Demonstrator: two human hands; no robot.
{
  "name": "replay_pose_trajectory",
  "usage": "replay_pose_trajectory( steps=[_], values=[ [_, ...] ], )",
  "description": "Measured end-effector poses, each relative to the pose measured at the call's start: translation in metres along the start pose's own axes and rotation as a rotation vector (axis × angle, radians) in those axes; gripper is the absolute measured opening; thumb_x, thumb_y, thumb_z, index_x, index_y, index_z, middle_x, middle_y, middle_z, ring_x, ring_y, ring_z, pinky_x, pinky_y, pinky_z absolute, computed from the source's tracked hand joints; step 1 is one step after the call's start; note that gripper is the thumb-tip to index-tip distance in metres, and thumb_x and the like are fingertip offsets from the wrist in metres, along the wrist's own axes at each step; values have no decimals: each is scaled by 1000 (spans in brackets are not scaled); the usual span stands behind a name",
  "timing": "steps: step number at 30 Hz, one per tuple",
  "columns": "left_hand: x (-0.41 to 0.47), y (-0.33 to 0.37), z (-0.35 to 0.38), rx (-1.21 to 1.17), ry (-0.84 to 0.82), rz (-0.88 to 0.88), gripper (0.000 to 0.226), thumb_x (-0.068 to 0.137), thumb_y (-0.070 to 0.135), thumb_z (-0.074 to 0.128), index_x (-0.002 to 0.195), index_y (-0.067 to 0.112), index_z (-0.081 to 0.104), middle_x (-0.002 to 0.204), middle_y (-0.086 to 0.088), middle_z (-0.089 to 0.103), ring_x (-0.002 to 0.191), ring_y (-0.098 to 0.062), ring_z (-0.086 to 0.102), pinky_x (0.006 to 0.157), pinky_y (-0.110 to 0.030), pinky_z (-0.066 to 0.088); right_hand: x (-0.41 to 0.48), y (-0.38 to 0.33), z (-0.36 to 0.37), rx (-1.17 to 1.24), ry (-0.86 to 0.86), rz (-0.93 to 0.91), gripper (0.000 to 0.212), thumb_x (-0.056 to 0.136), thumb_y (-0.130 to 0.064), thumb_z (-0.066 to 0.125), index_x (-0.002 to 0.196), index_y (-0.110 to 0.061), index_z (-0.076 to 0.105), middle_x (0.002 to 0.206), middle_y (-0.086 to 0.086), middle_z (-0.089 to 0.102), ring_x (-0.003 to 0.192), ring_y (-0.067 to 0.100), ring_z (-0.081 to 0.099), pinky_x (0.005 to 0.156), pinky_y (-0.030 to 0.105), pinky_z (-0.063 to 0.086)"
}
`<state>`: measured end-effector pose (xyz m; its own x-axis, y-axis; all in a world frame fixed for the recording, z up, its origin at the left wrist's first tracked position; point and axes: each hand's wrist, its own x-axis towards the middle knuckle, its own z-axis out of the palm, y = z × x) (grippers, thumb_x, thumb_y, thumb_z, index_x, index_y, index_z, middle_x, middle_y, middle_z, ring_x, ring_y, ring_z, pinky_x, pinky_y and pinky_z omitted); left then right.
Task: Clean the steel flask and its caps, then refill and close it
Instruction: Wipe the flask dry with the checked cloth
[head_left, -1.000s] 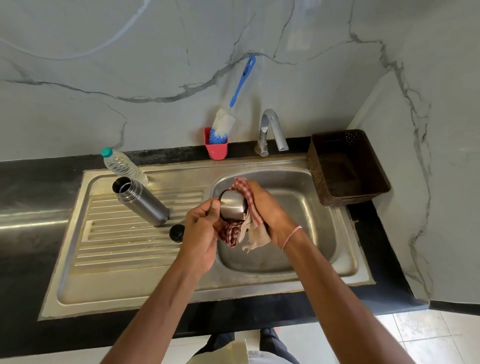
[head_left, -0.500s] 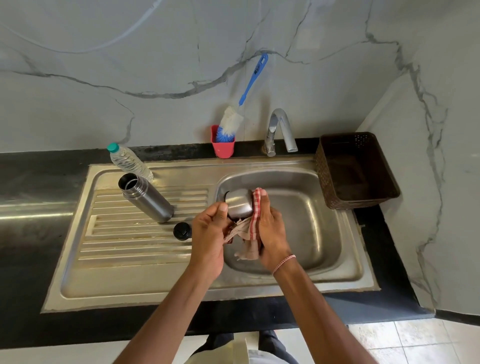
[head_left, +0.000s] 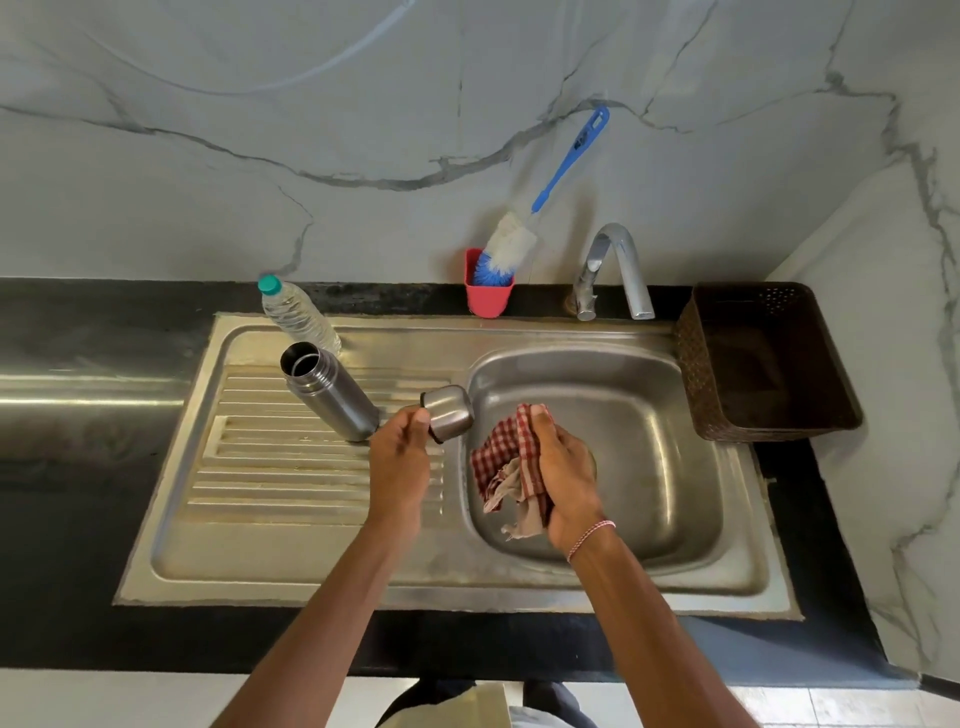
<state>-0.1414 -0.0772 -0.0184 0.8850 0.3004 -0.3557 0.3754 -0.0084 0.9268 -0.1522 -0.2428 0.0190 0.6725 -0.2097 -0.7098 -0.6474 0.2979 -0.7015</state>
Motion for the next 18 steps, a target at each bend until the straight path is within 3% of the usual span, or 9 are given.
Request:
replay_pose_trajectory(
  steps=[3,6,9,12,16,18],
  values=[
    [21,-2,-8,-173,82,-175,23,109,18,51,107,12,72,98,-4,74,96,-22,69,82,-30,54,6,0,4,-4,-13,-17,42,98,-49,60,105,-9,71,76,14,73,58,21,68,60,35,62],
    [41,-3,-9,-245,117,-280,23,109,9,47,114,11,69,112,-7,73,109,-21,69,92,-30,57,12,1,7,-31,-10,-45,45,97,-51,59,106,-8,70,84,23,73,62,25,68,61,37,61],
    [66,-3,-3,-395,156,-458,30,108,-3,40,107,11,66,106,-8,69,96,-19,69,98,-39,57,18,3,9,-31,-4,-44,46,96,-52,60,107,-9,70,83,25,72,61,27,68,63,40,61],
    [93,-10,6,-440,116,-591,34,106,-7,35,120,6,63,100,-10,69,86,-22,70,99,-40,58,22,5,9,-30,-8,-46,45,97,-52,60,106,-9,69,78,24,72,60,29,67,67,46,62],
    [125,-18,17,-472,164,-648,35,106,-3,42,136,-1,58,123,-18,70,78,-25,74,83,-39,65,23,7,5,-18,-2,-44,44,99,-50,57,108,-9,69,75,23,71,56,28,65,67,46,63],
    [132,-15,20,-488,209,-664,40,107,-2,39,145,-1,50,141,-21,61,97,-31,74,91,-39,62,23,7,2,-14,10,-40,44,99,-51,57,109,-10,69,76,25,72,55,28,66,64,43,63]
  ],
)
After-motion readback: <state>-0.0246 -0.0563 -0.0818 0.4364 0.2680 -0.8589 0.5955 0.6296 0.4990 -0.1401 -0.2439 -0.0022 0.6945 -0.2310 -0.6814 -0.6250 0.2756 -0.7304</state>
